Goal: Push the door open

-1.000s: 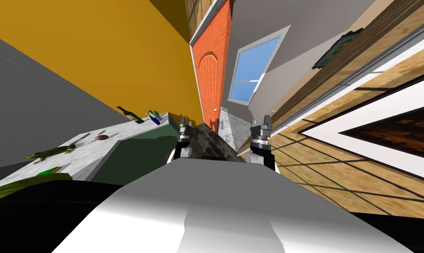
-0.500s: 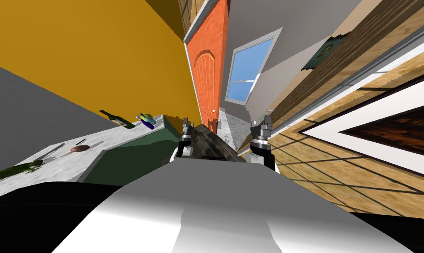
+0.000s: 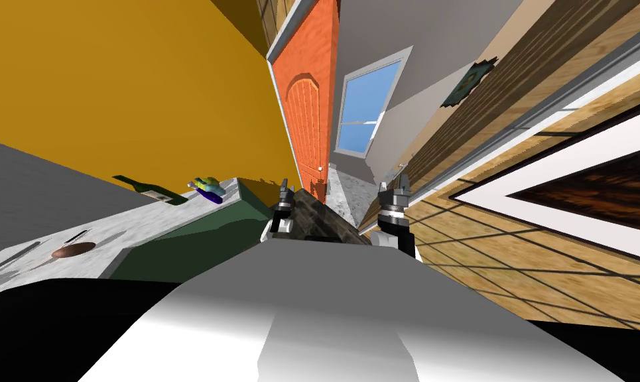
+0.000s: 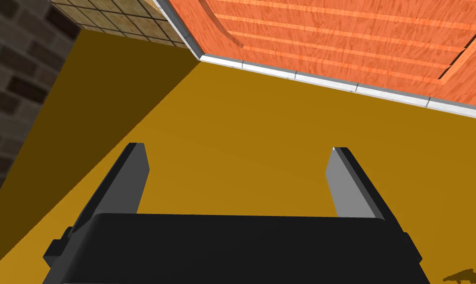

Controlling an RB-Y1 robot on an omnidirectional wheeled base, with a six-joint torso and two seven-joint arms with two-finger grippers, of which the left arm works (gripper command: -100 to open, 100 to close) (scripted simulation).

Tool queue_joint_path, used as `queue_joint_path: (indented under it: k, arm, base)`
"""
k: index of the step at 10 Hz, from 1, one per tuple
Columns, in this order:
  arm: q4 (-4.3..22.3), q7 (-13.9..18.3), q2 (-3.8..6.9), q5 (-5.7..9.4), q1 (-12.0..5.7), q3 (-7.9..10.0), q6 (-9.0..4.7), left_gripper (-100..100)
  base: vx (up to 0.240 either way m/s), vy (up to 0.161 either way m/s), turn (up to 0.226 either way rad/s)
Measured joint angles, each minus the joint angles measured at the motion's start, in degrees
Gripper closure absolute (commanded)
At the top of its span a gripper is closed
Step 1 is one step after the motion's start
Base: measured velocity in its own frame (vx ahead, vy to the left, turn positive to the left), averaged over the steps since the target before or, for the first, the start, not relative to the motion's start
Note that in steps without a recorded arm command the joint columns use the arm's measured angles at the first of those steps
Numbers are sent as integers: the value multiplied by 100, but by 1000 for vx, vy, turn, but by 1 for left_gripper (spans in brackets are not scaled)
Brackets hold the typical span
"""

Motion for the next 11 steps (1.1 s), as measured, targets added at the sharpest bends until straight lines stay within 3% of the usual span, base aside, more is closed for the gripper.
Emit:
queue_joint_path:
  k: [11]
  arm:
    - [1490,-124,42,66,-903,44,74,-100]
  base:
    - [71,98,-158]
